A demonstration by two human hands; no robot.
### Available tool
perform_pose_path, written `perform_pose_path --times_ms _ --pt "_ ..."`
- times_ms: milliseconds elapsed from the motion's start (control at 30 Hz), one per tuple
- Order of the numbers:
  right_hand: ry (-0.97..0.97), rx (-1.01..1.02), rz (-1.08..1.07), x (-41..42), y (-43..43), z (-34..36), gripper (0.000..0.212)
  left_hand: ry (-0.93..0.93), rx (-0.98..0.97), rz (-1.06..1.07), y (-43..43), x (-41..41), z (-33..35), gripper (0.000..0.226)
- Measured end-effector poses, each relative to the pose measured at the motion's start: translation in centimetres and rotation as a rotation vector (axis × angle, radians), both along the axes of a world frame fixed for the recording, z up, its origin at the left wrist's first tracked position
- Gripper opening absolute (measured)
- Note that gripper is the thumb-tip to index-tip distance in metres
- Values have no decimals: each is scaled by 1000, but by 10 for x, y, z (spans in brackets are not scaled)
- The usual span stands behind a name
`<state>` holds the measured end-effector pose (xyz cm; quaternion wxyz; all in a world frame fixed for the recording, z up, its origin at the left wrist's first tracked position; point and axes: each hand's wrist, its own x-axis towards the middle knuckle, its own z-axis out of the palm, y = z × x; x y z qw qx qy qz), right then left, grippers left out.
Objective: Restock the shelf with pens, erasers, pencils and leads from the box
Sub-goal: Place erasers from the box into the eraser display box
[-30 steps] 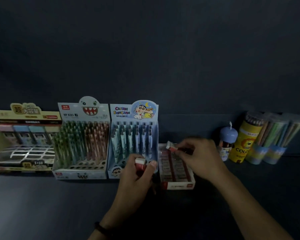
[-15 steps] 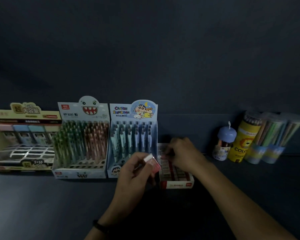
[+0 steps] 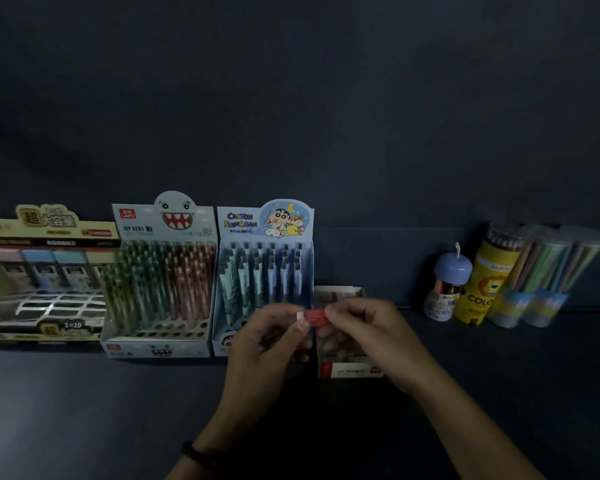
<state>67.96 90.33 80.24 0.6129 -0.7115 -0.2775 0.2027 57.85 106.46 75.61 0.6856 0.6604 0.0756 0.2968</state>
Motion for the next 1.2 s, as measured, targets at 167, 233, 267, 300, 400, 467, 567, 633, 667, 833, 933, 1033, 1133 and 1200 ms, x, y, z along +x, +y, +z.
perform_pose_path --times_ms 167,233,267,300,400,467,567,633,667,833,933,1033,1133,1200 --pt "-128 30 -42 0 -6 -6 13 -1 22 -32 -4 -1 0 14" --pt "-183 1 -50 1 -11 -5 17 1 31 -32 -6 -2 1 10" --pt "-224 -19 -31 2 -14 -4 18 9 69 -23 -6 -2 1 10" --pt "-277 -42 -12 3 -16 -3 19 14 121 -14 -5 -2 0 12" --pt "-425 -71 0 5 -20 -4 20 21 249 5 -6 -1 -2 20" --pt "-491 -70 -39 10 -23 -12 19 37 312 28 -8 0 -1 30" --pt "-604 -150 -157 36 -31 -22 20 49 541 82 -10 2 -2 43" --pt "-692 -285 -205 57 -35 -23 14 20 776 77 -10 2 -5 32" --pt "-732 -357 -206 67 -35 -24 10 -8 886 59 -10 3 -8 22" --pt "-797 -556 -127 92 -17 -22 1 -17 1034 -17 -5 8 -19 12" --pt "-778 -612 -70 93 -9 -21 6 10 1014 -45 -4 9 -21 13" --pt "-819 -654 -80 92 -6 -25 11 26 995 -73 -3 11 -21 13" --pt "-883 -724 -108 90 -3 -31 15 42 984 -81 -4 11 -20 14" --pt "-899 -755 -136 88 -1 -33 17 56 972 -91 -5 10 -18 14"
